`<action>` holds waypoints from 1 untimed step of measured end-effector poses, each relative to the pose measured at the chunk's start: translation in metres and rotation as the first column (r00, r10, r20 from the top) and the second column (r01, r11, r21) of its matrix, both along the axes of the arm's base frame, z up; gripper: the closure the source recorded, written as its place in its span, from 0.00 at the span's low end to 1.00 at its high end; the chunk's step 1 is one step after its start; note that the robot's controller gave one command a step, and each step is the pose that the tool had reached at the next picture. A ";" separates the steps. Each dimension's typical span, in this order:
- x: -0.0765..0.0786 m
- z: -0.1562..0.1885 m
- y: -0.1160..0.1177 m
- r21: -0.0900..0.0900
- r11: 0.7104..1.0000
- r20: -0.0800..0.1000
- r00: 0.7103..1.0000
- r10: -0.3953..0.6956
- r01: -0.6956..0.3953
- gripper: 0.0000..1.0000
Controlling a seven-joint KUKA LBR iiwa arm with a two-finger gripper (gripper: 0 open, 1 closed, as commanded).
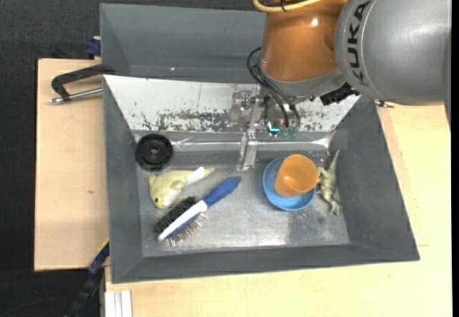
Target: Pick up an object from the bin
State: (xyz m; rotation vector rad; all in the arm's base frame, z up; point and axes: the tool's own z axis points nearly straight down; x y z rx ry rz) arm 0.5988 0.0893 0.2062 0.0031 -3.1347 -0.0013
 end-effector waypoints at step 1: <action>-0.044 -0.108 0.021 0.001 0.947 0.001 0.947 0.322 -0.322 0.00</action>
Offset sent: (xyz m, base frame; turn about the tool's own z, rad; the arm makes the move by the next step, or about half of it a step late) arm -0.0430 0.0206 -0.1066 -0.3275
